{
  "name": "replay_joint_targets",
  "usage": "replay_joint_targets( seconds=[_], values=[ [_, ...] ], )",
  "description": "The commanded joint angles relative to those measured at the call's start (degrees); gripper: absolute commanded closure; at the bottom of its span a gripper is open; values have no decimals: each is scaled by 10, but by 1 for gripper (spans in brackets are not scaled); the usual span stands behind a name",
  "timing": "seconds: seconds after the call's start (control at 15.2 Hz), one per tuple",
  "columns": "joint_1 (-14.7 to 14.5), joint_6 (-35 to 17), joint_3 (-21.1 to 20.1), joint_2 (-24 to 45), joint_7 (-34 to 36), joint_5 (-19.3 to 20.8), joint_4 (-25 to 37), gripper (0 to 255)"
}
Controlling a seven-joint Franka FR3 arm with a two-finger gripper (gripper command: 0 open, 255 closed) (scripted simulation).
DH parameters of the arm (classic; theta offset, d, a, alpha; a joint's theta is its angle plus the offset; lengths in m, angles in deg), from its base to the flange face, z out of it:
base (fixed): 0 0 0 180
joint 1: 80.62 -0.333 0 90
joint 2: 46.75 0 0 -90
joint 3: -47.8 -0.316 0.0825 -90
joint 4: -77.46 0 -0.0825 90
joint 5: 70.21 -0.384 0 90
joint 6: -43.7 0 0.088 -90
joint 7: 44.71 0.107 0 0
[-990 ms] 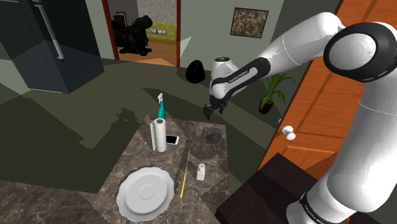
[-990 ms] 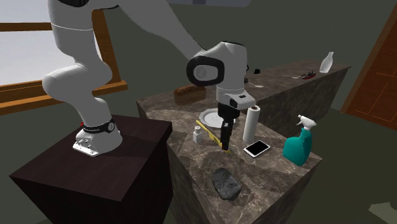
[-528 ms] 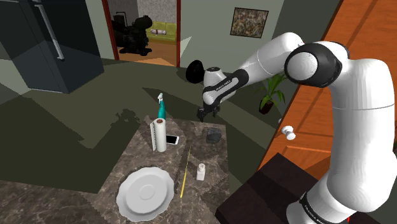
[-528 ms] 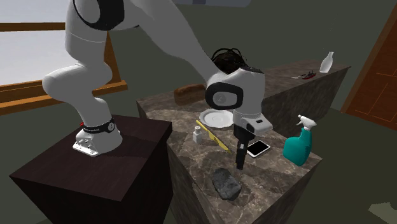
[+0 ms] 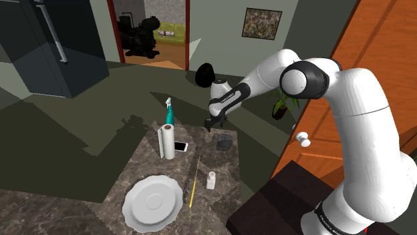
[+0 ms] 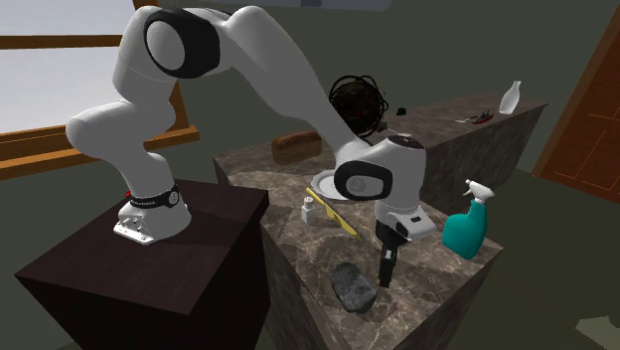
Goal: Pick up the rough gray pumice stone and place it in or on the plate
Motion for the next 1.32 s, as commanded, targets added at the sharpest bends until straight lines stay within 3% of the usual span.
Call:
replay_joint_targets(
  seconds=[0.0, 0.59, 0.66, 1.25],
  values=[
    [0, -8, 1, 13, 1, 1, 5, 0],
    [0, -14, 2, 23, 1, 1, 9, 0],
    [0, -14, 2, 23, 1, 1, 9, 255],
    [0, -14, 2, 23, 1, 1, 9, 255]
  ],
)
